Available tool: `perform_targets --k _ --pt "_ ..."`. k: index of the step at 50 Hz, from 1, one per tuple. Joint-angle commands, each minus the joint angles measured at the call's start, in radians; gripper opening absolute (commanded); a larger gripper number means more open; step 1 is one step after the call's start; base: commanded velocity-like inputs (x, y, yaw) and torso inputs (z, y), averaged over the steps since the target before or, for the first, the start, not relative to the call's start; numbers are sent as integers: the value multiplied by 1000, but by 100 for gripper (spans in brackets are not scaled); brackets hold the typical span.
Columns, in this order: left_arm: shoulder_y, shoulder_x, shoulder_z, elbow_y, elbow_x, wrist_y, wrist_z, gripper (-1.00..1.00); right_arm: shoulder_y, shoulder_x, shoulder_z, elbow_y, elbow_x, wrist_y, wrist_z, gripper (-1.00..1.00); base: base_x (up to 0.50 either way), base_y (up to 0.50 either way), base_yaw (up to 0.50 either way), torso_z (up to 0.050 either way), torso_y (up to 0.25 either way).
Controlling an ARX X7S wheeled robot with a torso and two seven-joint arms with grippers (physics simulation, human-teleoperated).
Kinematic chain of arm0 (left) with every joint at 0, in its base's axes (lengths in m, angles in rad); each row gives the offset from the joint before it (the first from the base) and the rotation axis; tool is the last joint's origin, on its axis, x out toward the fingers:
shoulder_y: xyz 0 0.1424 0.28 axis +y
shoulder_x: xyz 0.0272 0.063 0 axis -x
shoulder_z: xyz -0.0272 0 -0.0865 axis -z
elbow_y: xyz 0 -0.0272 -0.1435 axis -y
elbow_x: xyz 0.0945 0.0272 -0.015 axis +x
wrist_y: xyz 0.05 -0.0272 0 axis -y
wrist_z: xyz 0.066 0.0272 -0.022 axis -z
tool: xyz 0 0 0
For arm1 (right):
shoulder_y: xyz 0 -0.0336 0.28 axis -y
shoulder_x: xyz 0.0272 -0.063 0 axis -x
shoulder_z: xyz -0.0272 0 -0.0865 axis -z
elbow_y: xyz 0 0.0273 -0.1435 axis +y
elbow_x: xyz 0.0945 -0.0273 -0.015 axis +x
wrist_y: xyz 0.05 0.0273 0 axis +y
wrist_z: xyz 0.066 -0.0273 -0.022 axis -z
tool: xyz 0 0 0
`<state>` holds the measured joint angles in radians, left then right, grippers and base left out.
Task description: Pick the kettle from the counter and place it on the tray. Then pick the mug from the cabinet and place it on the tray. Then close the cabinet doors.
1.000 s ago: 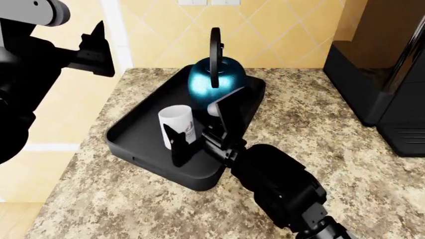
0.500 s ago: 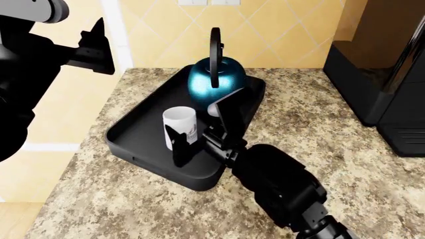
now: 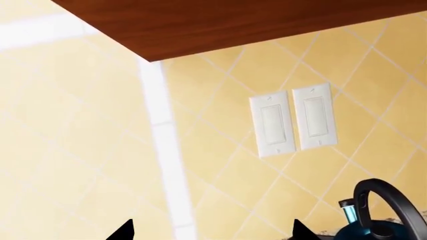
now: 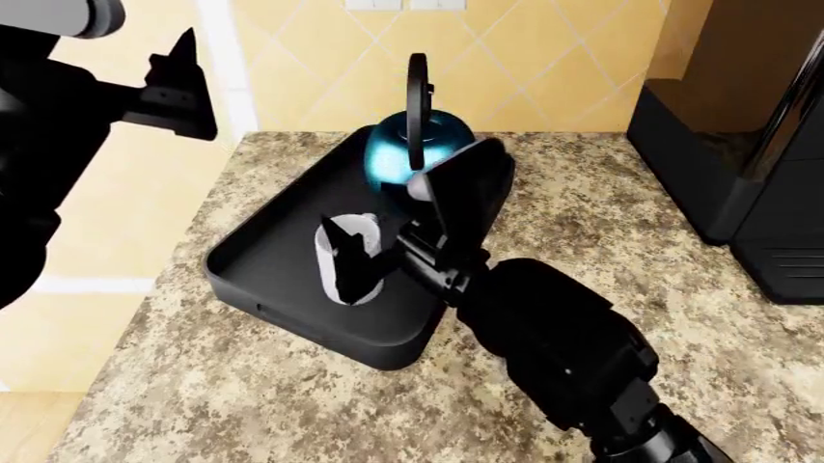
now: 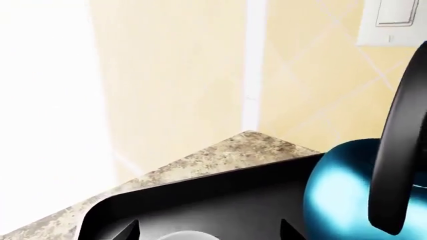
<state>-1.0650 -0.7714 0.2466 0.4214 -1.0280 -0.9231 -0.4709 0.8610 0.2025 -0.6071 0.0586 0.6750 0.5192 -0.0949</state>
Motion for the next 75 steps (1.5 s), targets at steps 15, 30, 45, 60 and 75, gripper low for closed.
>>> perform_targets --k 15,30,45,60,75 --pt "-26 -8 -26 24 -47 -22 -27 100 312 175 225 -562 295 434 356 100 0 0 0 0 0" --pt "-9 -7 -51 57 -89 -25 -59 100 406 277 265 -668 258 558 537 100 0 0 0 0 0" --pt "-11 -13 -67 70 -104 -21 -72 100 535 343 362 -798 396 786 744 100 0 0 0 0 0" --pt "-28 -33 -75 88 -122 -40 -90 100 567 397 507 -861 567 861 874 100 0 0 0 0 0" --pt "-31 -49 -140 134 -158 -20 -142 100 563 432 557 -901 595 824 894 100 0 0 0 0 0"
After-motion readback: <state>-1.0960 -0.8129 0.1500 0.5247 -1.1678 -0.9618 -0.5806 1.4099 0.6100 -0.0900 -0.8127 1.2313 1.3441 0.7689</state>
